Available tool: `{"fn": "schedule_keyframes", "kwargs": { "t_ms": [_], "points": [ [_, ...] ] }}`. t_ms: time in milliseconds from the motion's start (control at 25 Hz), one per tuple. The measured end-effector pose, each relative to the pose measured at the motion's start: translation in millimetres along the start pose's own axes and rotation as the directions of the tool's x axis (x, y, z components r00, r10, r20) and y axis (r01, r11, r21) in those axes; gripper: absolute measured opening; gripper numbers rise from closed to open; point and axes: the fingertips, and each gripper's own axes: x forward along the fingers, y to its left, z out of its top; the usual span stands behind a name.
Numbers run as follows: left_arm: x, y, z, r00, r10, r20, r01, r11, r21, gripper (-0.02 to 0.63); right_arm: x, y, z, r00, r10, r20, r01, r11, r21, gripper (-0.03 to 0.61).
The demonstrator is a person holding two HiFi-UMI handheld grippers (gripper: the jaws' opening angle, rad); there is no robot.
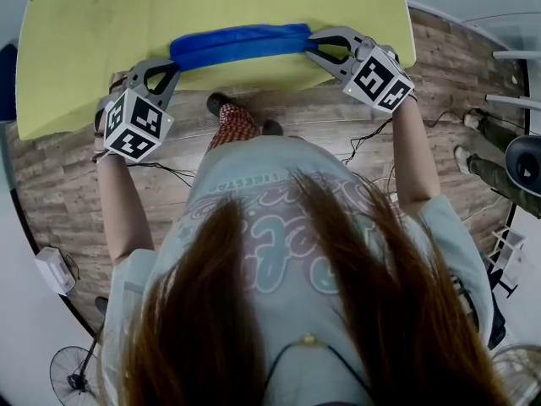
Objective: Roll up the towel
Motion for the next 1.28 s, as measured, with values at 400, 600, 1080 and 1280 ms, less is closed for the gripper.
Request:
{"fn": "schedule_keyframes", "kwargs": {
  "t_ms": [400,600,1080,1280],
  "points": [
    [18,24,0,0.999,-0.042,-0.018,0.043,0.999,0.026,0.032,8,-20,-1,1.0,-0.003,0.005,0.003,0.999,0.046,0.058],
    [23,31,0,0.999,-0.047,-0.013,0.047,0.999,0.018,0.032,9,-30,0,1.0,-0.013,0.016,0.012,0.998,0.058,0.058],
    [32,42,1,1.0,-0.014,-0.002,0.014,0.999,0.033,0.034,16,-44,-3,0.999,-0.026,0.041,0.02,0.992,0.126,0.058],
    [28,46,0,0.997,0.059,0.048,-0.059,0.998,-0.012,0.034,13,-45,-5,0.997,-0.05,0.063,0.038,0.982,0.184,0.063]
  ]
}}
